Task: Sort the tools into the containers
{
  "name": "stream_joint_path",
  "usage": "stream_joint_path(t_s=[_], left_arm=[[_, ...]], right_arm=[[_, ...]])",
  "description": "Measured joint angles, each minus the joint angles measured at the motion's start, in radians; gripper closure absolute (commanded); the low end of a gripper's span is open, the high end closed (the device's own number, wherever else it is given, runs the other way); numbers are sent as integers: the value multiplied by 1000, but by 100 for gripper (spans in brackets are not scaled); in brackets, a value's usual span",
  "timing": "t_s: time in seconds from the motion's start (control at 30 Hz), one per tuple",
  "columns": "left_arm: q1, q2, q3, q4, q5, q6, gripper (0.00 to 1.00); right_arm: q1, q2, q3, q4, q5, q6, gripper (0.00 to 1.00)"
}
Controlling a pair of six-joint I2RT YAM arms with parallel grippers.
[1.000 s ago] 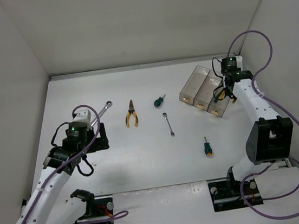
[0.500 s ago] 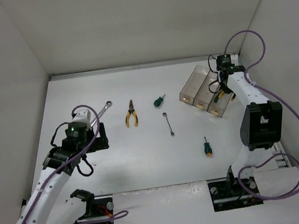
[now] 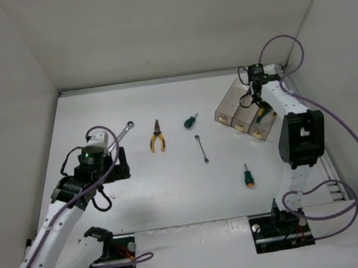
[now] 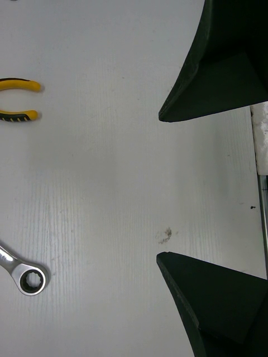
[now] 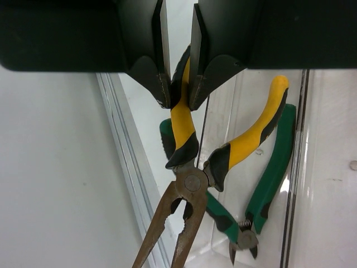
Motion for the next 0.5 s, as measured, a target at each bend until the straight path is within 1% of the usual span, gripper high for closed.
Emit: stream_joint_path(t_s=[0.23, 0.33, 0.37, 0.5], left_arm=[[0, -2, 0, 0, 0, 0, 0], [0, -2, 0, 0, 0, 0, 0], [0, -2, 0, 0, 0, 0, 0], [0, -2, 0, 0, 0, 0, 0]], right_arm=[[9, 71, 5, -47, 16, 9, 99], [18, 98, 16, -57, 21, 11, 92], [21, 105, 20, -61, 20, 13, 85], [35, 124, 43, -72, 21, 21, 71]])
